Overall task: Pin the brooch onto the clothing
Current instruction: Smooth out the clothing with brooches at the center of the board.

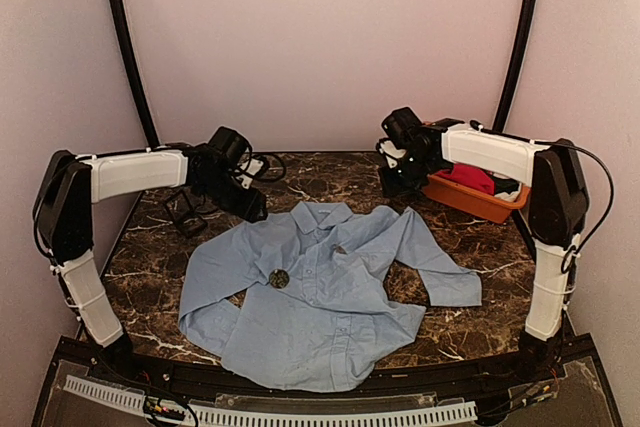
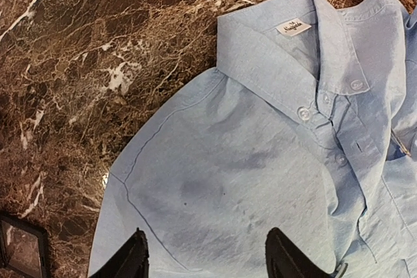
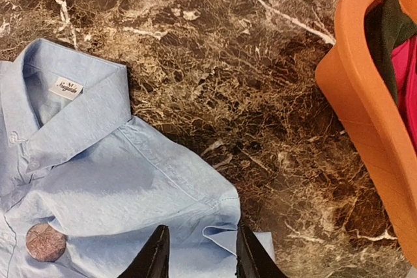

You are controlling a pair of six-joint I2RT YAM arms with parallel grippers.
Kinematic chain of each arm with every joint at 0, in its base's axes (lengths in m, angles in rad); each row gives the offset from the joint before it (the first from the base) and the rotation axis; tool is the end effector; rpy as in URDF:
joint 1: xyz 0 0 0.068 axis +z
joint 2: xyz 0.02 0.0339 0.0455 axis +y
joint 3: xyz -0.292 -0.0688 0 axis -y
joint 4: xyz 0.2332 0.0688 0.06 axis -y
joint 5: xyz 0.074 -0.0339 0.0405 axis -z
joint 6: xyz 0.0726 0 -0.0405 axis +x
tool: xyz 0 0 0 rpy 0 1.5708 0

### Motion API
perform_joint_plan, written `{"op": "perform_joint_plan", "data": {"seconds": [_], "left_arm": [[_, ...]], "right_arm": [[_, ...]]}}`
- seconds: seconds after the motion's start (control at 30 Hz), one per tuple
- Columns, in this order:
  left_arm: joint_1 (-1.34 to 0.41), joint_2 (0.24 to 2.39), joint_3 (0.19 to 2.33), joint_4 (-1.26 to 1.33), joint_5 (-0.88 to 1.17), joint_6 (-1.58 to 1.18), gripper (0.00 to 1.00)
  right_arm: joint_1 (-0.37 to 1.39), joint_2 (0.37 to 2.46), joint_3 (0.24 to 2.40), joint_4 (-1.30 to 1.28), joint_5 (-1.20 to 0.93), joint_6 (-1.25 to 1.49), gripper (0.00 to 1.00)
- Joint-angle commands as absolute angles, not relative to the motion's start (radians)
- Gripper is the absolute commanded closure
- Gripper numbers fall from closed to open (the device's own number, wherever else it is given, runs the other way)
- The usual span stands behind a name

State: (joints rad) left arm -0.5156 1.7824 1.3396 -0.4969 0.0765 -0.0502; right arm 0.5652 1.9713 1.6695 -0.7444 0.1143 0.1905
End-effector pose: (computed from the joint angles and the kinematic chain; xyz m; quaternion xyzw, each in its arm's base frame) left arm 0.3488 -0.2041 0.2351 0.2306 0.9216 -0.1215 0.2876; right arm 0.3824 0.2327 0.2439 -0.1650 0.9501 0.0442 0.2610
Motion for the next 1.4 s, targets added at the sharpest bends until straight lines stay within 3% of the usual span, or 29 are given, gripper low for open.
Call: {"op": "perform_joint_plan", "data": {"seconds": [0.0,0.27,0.47,0.67,0.8,0.9,0.97,1.0,1.07,1.37], "left_arm": [[-0.526,1.808,1.418,-0.547,0.112,-0.023,0.34],[-0.544,1.973,1.519,-0.604,0.169,0.030,0.32],[-0.555,2.035,1.532,-0.594,0.140,0.058,0.18],[-0.555,2.117,1.593,-0.612,0.177,0.088,0.18],[-0.557,2.156,1.603,-0.626,0.144,0.076,0.30],[-0.557,2.182,1.614,-0.640,0.101,0.068,0.50],[-0.557,2.201,1.624,-0.649,0.097,0.062,0.65],[-0.556,2.210,1.630,-0.652,0.088,0.059,0.80],[-0.557,2.220,1.641,-0.655,0.062,0.055,0.97],[-0.503,2.277,1.768,-0.646,-0.138,0.021,0.99]], "right_arm": [[0.598,1.950,1.752,-0.809,0.154,0.188,0.66],[0.635,1.873,1.585,-0.618,-0.245,0.258,0.67],[0.635,1.953,1.558,-0.582,-0.220,0.255,0.65],[0.634,1.998,1.557,-0.567,-0.220,0.269,0.65],[0.635,1.999,1.533,-0.566,-0.205,0.269,0.65],[0.635,1.992,1.518,-0.562,-0.204,0.272,0.65],[0.635,1.986,1.512,-0.564,-0.202,0.275,0.65],[0.635,1.983,1.512,-0.566,-0.200,0.274,0.65],[0.635,1.979,1.512,-0.568,-0.198,0.274,0.65],[0.629,2.022,1.533,-0.595,-0.200,0.236,0.65]]}}
